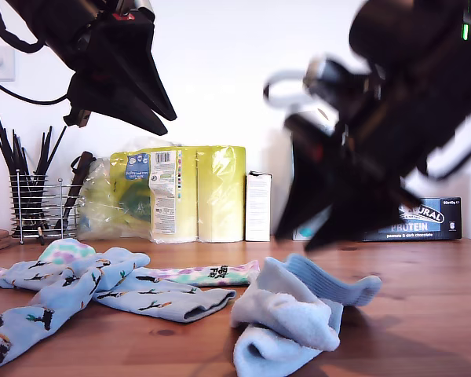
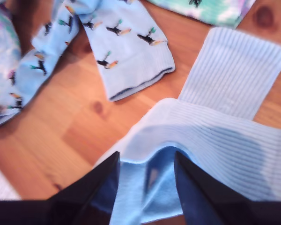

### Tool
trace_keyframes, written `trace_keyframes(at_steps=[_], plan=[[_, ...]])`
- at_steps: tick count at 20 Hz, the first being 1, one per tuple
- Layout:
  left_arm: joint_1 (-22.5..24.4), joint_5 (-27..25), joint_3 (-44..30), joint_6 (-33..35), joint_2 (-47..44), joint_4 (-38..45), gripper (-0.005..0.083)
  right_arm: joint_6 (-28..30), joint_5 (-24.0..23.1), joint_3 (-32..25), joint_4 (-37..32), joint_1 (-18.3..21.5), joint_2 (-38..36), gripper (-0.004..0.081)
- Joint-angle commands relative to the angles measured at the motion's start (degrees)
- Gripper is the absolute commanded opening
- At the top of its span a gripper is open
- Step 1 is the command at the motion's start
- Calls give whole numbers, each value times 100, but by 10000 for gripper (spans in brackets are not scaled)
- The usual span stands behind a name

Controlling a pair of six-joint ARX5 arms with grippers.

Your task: Pair up the socks based on colour and pattern, by placing each sock on top of its pair

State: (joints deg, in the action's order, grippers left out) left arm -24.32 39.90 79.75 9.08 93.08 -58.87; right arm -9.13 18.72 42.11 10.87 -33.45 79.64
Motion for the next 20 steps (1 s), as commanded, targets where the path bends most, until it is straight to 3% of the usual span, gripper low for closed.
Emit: trace_keyframes(at_steps=[1, 3, 5, 9, 12, 14, 17, 20], plan=[[15, 9, 26, 37, -50, 17, 138, -227, -26, 385, 748, 85, -243, 373], [20, 9, 26, 151, -50, -15, 129, -656, -22, 719, 1639, 326, -262, 373], [13, -11, 22, 678, -138, -146, -32, -90, -2, 817, 2022, 553, -234, 365], [13, -529, -63, 844, -730, -160, -20, 2179, -42, 861, 2321, 693, -234, 254], [68, -1054, -588, 706, -1478, -37, -20, 4155, -396, 863, 2457, 669, -216, 244], [190, -1108, -1147, 597, -1987, 184, -20, 5466, -769, 863, 2374, 660, -133, 250], [310, -1097, -1864, 437, -2686, 409, -20, 6743, -887, 863, 2194, 708, 140, 316], [321, -1095, -2243, 393, -3193, 492, -20, 7720, -907, 863, 2127, 664, 616, 331]])
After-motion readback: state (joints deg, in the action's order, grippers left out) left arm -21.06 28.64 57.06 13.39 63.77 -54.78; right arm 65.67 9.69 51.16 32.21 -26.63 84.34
